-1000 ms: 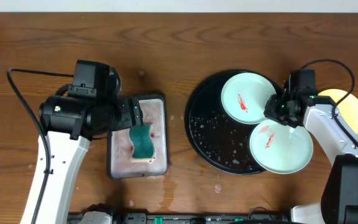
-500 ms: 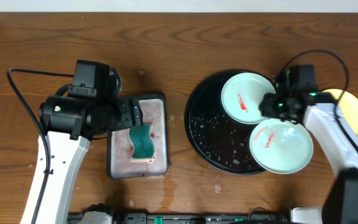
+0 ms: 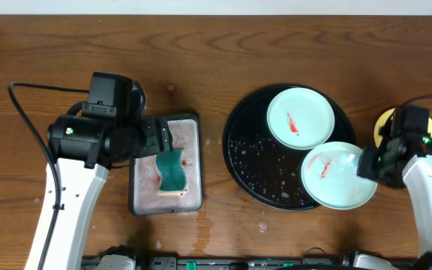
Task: Clean dirty plates on tray and stack at the side
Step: 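Move the right gripper back to the pale green plate on the tray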
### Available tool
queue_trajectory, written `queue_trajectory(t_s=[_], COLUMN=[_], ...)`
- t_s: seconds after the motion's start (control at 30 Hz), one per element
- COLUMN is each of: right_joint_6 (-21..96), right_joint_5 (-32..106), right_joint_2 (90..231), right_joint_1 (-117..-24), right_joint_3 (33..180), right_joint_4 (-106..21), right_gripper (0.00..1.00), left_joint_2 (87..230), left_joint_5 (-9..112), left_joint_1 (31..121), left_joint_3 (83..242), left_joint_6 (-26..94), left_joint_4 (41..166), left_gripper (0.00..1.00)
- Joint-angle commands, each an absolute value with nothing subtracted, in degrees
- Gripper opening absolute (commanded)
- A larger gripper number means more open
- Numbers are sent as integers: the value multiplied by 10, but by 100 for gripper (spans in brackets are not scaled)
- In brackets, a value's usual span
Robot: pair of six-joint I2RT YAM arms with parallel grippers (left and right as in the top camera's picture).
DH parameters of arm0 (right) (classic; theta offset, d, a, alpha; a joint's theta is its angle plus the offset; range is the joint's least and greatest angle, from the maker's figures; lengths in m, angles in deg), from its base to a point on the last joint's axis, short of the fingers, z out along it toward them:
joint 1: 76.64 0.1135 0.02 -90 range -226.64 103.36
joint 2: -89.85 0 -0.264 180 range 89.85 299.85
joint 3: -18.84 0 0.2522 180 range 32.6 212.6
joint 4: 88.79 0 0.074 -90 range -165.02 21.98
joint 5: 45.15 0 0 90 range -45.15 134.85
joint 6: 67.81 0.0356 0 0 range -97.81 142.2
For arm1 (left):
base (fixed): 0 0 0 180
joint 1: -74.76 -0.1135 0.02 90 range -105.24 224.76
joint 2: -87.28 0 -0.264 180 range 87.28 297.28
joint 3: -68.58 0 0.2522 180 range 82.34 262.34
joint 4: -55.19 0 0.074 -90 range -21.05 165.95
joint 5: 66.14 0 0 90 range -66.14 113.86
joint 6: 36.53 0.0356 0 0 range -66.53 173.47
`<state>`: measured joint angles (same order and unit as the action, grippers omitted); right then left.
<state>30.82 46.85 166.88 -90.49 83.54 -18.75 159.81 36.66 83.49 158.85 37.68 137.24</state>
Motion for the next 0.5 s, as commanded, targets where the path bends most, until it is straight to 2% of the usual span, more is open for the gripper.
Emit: queue_trajectory(t_s=[0.0,0.17,0.37,0.43,0.47], right_joint_6=[349,399,407,426,432], right_joint_5=[485,521,517,517,517], right_joint_2=[1671,1671,1671,1671,1671], right_joint_1=[-920,-936,-940,-940,-940], right_joint_3=[817,812,784,747,739], right_joint_4=[-202,-179,-190,-224,-234], right_gripper=[43,44,42,35,23], left_joint_2=[1599,1599,1599,1599,1599], left_joint_5=[367,367,367,367,367], left_joint_1=[833,833,833,833,833], left_joint_3=[1591,1591,1591,1591,1591], left_joint_6=[382,382,382,382,382], left_joint_4=[1372,1372,1372,1372,1372], left_gripper=[84,84,84,84,84])
